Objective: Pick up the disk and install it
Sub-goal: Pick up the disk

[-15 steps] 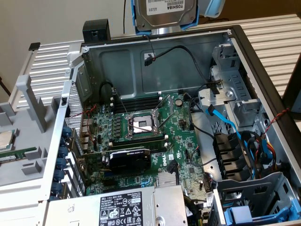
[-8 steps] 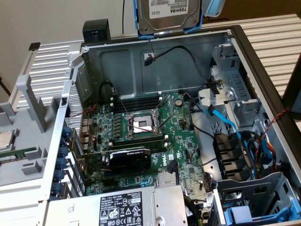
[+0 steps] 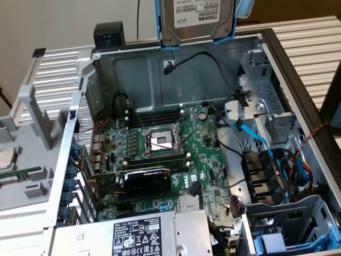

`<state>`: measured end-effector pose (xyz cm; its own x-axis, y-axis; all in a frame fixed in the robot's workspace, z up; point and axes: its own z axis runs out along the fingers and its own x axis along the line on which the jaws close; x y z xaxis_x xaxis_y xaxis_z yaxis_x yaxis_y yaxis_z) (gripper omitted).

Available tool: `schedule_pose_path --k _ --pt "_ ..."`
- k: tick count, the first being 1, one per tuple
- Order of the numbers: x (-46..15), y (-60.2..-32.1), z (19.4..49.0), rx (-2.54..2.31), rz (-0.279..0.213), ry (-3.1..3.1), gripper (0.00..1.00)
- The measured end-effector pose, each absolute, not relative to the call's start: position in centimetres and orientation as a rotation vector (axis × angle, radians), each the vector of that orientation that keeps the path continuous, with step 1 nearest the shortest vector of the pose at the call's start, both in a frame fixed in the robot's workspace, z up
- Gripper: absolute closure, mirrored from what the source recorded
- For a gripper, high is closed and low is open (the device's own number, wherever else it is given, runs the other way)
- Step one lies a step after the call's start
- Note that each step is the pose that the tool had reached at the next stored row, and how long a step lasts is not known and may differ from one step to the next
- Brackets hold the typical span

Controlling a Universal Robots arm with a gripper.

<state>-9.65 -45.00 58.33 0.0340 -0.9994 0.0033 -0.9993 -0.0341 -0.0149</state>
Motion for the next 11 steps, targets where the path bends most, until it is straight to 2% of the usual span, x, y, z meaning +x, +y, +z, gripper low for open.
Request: schedule_pose_path --k 11 --pt "-8.8 -47.0 58.4 -2.252 -0.017 2.176 0.64"
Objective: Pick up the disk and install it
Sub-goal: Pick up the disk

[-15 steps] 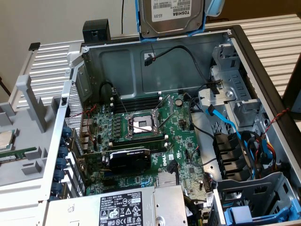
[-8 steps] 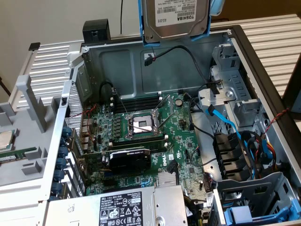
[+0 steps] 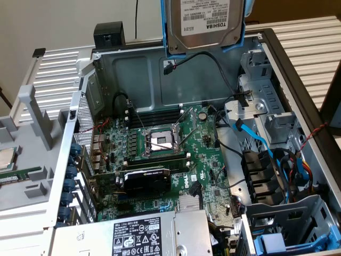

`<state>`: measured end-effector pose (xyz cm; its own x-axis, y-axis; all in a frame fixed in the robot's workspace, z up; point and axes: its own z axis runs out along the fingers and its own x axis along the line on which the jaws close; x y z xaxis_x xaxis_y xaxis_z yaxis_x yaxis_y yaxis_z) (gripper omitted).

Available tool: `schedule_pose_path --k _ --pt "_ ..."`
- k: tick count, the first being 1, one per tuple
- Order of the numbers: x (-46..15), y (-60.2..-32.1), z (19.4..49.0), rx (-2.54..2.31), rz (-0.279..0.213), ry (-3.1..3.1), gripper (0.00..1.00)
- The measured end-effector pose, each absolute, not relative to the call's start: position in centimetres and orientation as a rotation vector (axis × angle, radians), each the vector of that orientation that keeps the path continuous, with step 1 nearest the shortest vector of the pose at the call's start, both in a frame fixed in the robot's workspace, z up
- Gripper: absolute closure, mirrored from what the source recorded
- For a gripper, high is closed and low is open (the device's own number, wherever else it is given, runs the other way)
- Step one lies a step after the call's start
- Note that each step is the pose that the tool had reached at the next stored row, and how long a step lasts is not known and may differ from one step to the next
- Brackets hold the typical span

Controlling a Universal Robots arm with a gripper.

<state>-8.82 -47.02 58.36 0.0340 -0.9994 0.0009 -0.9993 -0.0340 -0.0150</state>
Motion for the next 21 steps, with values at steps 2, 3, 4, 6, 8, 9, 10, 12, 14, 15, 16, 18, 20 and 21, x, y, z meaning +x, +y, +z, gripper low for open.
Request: schedule_pose_path --k 2,3,4,6,8,9,10,12,14,15,16,18,20,21 --pt "-8.7 -47.4 58.4 -2.251 -0.017 2.176 0.64" --pt "-8.6 -47.6 58.4 -2.251 -0.017 2.176 0.64" --pt "-8.5 -47.7 58.4 -2.251 -0.017 2.176 0.64" --pt "-8.3 -48.1 58.4 -2.251 -0.016 2.176 0.64" --pt "-8.2 -48.5 58.4 -2.251 -0.016 2.176 0.64" --pt "-8.1 -48.7 58.4 -2.251 -0.016 2.175 0.64" --pt "-8.0 -48.9 58.4 -2.251 -0.015 2.175 0.64" --pt "-7.7 -49.2 58.4 -2.250 -0.015 2.175 0.64" --pt "-7.5 -49.4 58.4 -2.250 -0.015 2.175 0.64" --pt "-7.3 -49.6 58.4 -2.250 -0.014 2.175 0.64" --pt "-7.2 -49.7 58.4 -2.250 -0.014 2.175 0.64" --pt "-6.9 -49.9 58.4 -2.250 -0.014 2.175 0.64" --pt "-6.5 -50.1 58.4 -2.250 -0.014 2.175 0.64" --pt "-6.4 -50.2 58.4 -2.250 -0.014 2.175 0.64"
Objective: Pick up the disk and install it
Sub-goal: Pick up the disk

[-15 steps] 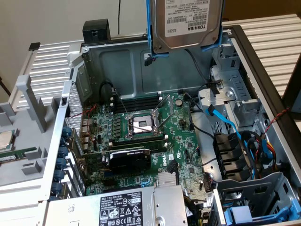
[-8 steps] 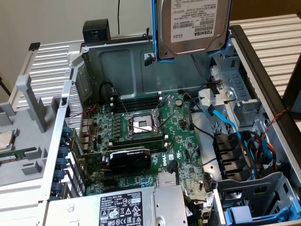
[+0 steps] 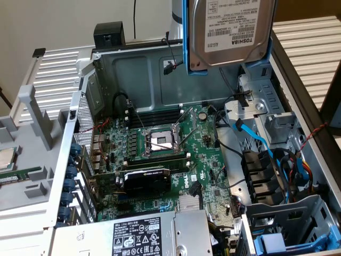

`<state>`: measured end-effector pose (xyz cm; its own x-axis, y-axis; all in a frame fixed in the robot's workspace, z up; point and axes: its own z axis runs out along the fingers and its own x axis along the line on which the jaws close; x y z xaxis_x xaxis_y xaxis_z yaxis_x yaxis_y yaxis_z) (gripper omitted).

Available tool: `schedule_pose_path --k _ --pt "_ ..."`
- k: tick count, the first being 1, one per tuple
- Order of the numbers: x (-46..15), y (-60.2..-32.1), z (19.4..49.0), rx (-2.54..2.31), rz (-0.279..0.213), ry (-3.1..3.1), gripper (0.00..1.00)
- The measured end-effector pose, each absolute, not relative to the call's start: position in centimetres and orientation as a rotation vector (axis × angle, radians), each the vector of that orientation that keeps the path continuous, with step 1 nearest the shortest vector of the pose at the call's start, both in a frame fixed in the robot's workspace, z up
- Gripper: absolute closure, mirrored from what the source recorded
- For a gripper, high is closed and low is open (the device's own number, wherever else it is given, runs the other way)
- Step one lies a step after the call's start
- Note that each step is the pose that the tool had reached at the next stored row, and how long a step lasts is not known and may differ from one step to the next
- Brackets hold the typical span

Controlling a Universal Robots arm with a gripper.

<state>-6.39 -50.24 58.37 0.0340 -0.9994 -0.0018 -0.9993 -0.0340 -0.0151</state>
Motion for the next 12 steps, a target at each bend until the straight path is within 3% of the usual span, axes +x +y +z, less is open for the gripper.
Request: schedule_pose_path --k 12 --pt "-4.6 -51.2 58.4 -2.249 -0.014 2.176 0.64"
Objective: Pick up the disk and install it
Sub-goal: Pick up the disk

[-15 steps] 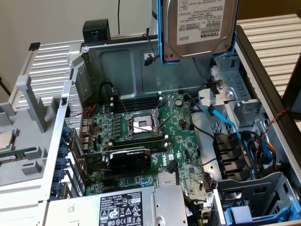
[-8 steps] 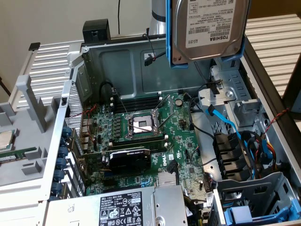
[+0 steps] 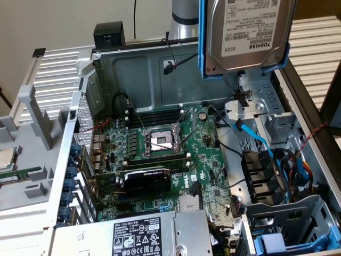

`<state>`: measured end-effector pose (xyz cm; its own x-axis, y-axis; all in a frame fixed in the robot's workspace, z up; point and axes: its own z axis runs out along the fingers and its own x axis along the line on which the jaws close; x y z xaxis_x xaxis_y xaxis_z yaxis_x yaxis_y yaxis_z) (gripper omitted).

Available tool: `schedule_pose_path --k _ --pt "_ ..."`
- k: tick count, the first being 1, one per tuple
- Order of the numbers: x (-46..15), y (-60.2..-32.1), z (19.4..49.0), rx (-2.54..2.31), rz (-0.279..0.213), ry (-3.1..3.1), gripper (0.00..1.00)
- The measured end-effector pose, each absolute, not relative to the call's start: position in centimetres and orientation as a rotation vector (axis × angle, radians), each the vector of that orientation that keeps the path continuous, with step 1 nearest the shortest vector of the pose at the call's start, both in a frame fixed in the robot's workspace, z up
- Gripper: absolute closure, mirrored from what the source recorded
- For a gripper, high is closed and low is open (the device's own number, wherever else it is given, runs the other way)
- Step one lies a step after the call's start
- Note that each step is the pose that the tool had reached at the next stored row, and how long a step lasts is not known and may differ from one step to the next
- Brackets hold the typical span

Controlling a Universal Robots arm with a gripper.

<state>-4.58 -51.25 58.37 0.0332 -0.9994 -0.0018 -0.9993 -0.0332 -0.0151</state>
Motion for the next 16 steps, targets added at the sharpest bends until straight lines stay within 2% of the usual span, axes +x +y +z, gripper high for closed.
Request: schedule_pose_path --k 16 --pt "-3.1 -53.3 58.4 -2.245 -0.013 2.180 0.64"
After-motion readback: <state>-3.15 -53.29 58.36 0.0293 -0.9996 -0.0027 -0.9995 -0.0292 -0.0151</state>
